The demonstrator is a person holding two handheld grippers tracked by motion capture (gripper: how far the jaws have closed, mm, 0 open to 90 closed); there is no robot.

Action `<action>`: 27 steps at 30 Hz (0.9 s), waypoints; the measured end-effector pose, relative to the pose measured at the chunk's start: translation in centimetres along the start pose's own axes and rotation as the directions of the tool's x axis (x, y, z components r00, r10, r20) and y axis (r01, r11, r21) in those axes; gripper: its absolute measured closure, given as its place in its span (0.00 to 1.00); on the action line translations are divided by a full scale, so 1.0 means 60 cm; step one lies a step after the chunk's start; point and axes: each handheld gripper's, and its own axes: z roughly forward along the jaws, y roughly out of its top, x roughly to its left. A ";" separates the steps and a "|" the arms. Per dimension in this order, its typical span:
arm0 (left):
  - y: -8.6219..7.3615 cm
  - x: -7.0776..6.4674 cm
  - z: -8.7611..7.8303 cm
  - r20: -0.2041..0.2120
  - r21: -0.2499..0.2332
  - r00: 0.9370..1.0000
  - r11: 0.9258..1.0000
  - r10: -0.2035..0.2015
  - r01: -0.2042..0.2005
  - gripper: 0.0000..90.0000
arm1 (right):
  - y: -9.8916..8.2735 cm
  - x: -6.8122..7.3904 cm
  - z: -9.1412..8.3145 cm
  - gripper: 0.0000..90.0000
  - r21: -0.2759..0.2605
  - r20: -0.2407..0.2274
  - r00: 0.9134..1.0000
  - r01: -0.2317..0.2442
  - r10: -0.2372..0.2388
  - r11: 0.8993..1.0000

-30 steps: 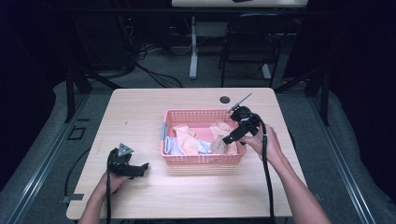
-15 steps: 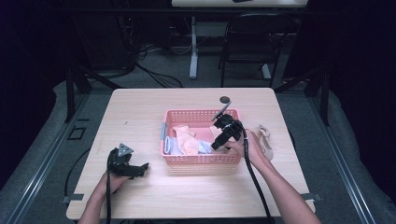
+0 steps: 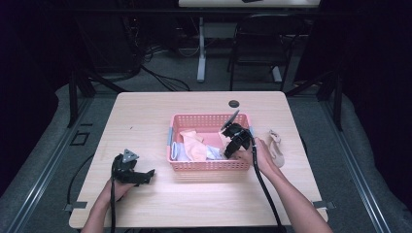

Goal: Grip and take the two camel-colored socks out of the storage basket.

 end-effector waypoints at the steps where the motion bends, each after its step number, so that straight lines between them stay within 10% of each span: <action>1: 0.000 0.000 0.000 0.000 -0.002 1.000 1.000 -0.003 0.003 0.00 | 0.000 0.000 0.001 0.69 0.002 0.003 1.000 0.001 -0.001 1.000; 11: 0.000 0.000 0.000 0.000 -0.002 1.000 1.000 -0.002 0.002 0.00 | -0.001 0.003 0.006 0.90 0.024 0.010 1.000 0.027 -0.027 0.999; 27: 0.000 0.000 0.000 -0.001 -0.002 1.000 1.000 -0.002 0.002 0.00 | -0.006 -0.001 -0.103 0.91 -0.138 -0.020 1.000 0.020 -0.023 0.990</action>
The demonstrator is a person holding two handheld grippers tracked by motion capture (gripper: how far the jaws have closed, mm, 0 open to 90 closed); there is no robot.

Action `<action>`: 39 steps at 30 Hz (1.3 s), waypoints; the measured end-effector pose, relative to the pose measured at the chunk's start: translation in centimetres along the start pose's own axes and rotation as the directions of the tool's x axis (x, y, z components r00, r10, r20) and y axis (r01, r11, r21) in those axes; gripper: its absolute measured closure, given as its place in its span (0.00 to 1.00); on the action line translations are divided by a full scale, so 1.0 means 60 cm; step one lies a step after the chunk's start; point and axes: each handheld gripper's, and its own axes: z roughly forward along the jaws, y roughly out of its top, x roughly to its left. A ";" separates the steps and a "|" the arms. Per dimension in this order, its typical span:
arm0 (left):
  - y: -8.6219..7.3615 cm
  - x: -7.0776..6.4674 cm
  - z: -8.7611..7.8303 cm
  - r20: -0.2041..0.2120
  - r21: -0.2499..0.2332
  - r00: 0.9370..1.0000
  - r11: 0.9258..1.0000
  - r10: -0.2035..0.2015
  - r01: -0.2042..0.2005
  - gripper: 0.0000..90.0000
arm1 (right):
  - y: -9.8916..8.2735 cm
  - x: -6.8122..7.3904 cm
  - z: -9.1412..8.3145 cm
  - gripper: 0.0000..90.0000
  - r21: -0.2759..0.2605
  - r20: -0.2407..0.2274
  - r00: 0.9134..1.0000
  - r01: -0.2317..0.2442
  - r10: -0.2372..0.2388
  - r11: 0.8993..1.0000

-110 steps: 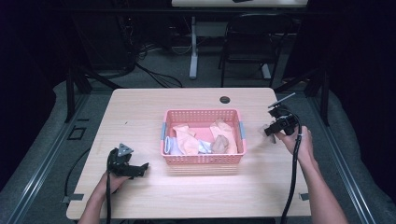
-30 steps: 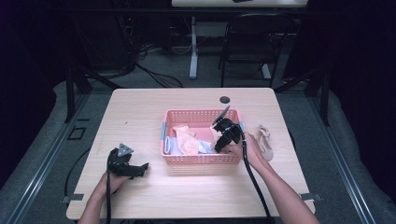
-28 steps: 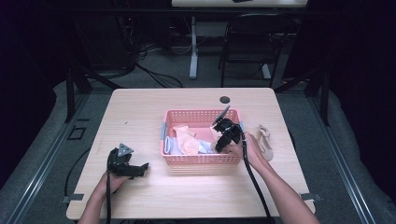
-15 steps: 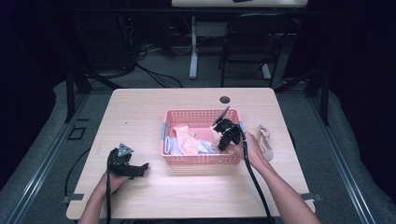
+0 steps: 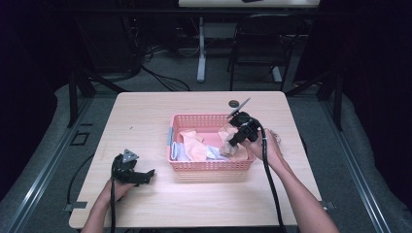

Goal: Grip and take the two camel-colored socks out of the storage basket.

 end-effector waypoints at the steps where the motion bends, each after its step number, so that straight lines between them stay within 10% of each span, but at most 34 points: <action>1: 0.000 0.000 0.000 0.000 0.000 1.000 1.000 0.000 0.000 0.00 | 0.001 0.000 -0.005 0.91 -0.004 0.000 1.000 0.011 -0.011 1.000; 39: 0.000 0.000 0.000 0.000 0.000 1.000 1.000 0.000 0.000 0.00 | -0.025 -0.017 -0.163 0.91 -0.219 0.020 1.000 -0.008 0.012 0.976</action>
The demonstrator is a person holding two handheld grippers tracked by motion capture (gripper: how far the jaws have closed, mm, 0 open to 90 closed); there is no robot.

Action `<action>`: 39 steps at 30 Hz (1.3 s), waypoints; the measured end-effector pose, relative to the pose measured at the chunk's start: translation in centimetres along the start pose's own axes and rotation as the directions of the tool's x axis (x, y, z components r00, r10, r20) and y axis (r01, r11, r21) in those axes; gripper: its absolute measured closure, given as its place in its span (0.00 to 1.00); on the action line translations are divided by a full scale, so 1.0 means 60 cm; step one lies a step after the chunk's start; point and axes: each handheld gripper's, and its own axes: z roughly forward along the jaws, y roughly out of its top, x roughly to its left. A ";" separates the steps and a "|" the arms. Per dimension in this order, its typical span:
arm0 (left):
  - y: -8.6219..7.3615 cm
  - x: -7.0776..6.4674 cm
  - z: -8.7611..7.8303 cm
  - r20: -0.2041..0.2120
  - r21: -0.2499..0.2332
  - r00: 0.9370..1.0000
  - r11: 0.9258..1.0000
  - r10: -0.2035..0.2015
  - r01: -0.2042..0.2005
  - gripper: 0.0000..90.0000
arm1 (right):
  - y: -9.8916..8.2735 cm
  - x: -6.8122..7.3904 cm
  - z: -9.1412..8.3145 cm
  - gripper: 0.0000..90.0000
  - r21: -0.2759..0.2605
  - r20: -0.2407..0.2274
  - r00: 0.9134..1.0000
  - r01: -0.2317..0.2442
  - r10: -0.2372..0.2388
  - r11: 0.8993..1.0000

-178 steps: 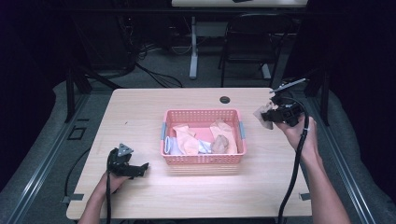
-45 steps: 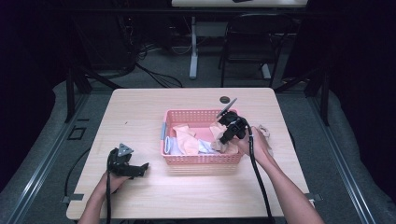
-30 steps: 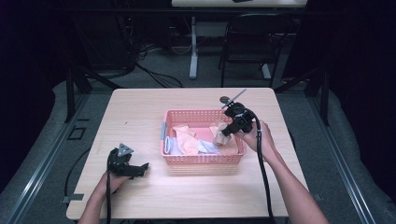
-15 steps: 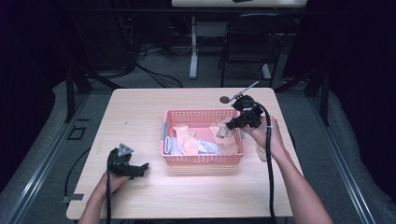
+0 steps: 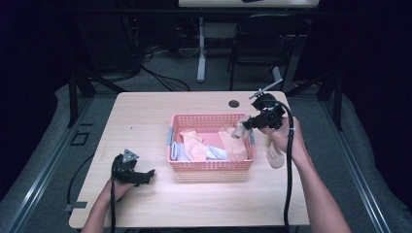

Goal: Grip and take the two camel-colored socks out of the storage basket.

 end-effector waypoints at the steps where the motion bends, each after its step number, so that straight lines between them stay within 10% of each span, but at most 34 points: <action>1: 0.000 0.000 0.000 0.000 0.000 1.000 1.000 0.000 0.000 0.00 | -0.001 -0.001 -0.006 0.91 -0.008 0.004 1.000 -0.007 0.007 1.000; 26: 0.000 0.000 0.000 -0.001 0.001 1.000 1.000 0.001 -0.001 0.00 | -0.050 -0.079 -0.096 0.91 -0.080 0.131 0.983 -0.115 0.125 0.990; 39: 0.000 0.000 0.000 0.004 0.001 1.000 1.000 0.005 -0.005 0.00 | -0.076 -0.114 -0.070 0.90 -0.016 0.188 0.966 -0.179 0.179 0.984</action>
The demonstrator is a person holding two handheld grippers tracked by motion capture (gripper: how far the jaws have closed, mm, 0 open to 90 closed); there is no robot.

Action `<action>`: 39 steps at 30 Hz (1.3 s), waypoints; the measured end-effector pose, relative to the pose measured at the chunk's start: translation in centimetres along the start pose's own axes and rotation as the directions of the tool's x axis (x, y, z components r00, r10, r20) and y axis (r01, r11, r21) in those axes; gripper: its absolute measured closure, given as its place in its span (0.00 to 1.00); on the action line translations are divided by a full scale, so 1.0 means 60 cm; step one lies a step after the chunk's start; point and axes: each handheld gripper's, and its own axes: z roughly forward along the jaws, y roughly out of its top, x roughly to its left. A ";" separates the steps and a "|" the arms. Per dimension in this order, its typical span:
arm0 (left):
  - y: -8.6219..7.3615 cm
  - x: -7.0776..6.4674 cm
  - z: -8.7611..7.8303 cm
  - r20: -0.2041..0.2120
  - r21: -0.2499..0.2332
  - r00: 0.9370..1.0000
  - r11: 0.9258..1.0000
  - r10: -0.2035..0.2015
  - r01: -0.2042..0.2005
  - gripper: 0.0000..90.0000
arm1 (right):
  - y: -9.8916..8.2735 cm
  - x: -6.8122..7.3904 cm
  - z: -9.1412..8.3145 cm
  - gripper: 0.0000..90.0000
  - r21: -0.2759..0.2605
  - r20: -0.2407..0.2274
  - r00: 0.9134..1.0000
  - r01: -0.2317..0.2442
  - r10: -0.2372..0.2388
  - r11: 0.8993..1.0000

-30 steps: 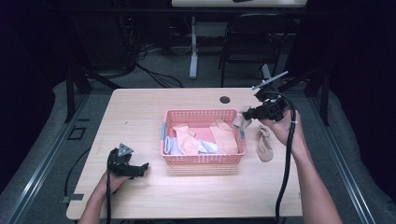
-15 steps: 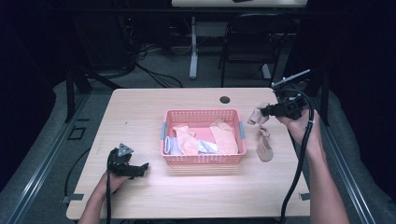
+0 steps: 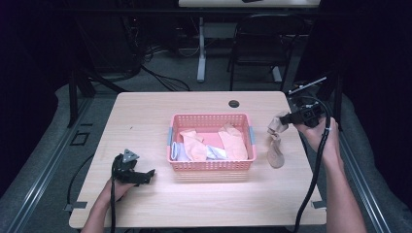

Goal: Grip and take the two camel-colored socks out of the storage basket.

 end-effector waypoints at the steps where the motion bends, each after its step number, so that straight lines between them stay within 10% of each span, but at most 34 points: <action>1: 0.000 0.000 0.000 0.000 0.000 1.000 1.000 0.000 0.000 0.00 | -0.002 -0.005 0.016 0.90 0.037 0.012 1.000 -0.010 0.010 0.999; 6: 0.000 0.000 0.000 0.000 0.000 1.000 1.000 0.001 -0.001 0.00 | -0.012 -0.016 0.066 0.90 0.142 0.021 0.999 -0.035 0.032 0.989; 11: 0.000 -0.001 0.000 0.000 -0.001 1.000 1.000 -0.002 0.002 0.00 | -0.048 -0.028 0.182 0.90 0.319 0.003 0.998 -0.064 0.066 0.946; 17: 0.000 0.000 0.000 0.003 0.000 1.000 1.000 -0.001 0.001 0.00 | -0.066 -0.036 0.226 0.79 0.405 0.008 0.997 -0.074 0.077 0.911; 20: 0.000 0.000 0.000 0.003 0.000 1.000 1.000 0.000 0.000 0.00 | -0.065 -0.038 0.223 0.68 0.399 0.018 0.997 -0.079 0.079 0.914; 30: 0.000 0.000 0.000 0.002 -0.001 1.000 1.000 -0.001 0.001 0.00 | -0.051 -0.043 0.126 0.17 0.253 -0.053 0.995 -0.064 0.080 0.965; 39: 0.000 -0.001 0.000 0.002 0.000 1.000 1.000 -0.001 0.001 0.00 | -0.066 -0.024 0.080 0.00 0.229 -0.043 0.998 -0.044 0.055 0.972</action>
